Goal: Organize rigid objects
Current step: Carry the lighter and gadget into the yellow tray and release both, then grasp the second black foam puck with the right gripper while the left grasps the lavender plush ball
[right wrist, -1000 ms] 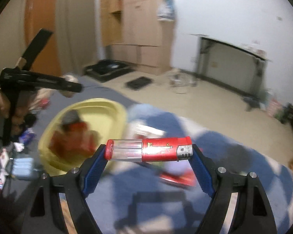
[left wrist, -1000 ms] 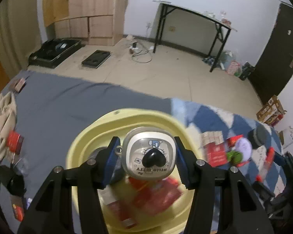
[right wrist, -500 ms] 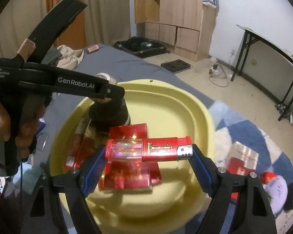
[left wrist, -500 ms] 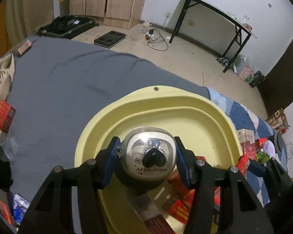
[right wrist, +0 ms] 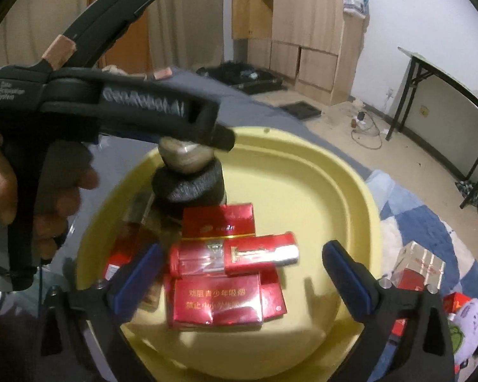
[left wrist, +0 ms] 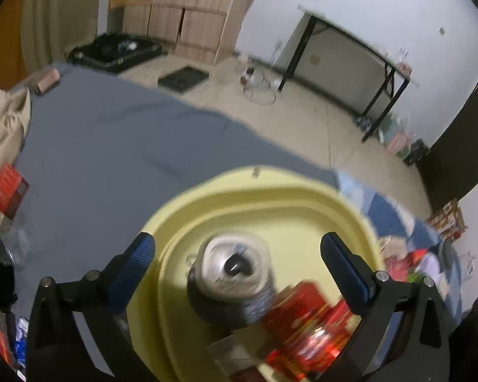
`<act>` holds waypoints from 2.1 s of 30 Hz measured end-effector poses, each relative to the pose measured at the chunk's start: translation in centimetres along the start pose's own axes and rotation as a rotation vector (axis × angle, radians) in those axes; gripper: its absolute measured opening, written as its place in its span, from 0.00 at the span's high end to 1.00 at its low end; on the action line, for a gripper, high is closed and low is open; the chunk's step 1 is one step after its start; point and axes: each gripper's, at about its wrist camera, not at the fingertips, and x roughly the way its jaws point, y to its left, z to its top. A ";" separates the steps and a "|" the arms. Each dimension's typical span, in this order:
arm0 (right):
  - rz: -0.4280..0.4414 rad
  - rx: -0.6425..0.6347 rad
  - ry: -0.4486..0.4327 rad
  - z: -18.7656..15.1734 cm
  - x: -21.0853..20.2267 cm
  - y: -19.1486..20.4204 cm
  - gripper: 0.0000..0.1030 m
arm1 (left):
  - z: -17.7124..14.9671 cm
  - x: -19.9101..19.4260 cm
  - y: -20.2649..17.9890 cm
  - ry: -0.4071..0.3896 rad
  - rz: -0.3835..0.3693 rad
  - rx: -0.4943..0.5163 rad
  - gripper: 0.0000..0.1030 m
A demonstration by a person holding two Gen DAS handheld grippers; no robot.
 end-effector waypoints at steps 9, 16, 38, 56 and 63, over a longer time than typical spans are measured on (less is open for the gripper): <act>-0.055 0.161 -0.117 -4.0 -9.3 -4.5 0.00 | 1.5 -3.8 -9.8 -0.021 -0.069 0.135 0.00; -0.217 0.250 -0.130 -10.0 -16.9 -10.8 0.00 | -1.5 -4.5 -19.2 0.014 -0.180 0.254 0.00; -0.323 0.369 -0.043 -14.4 -14.9 -25.3 0.00 | -9.8 6.7 -27.9 0.222 -0.224 0.462 0.01; -0.294 0.372 -0.082 -14.5 -15.8 -26.5 0.34 | -7.0 2.3 -27.7 0.146 -0.274 0.383 0.47; -0.268 0.270 -0.138 -9.6 -19.6 -21.2 0.34 | -0.7 -4.1 -21.2 0.021 -0.196 0.255 0.47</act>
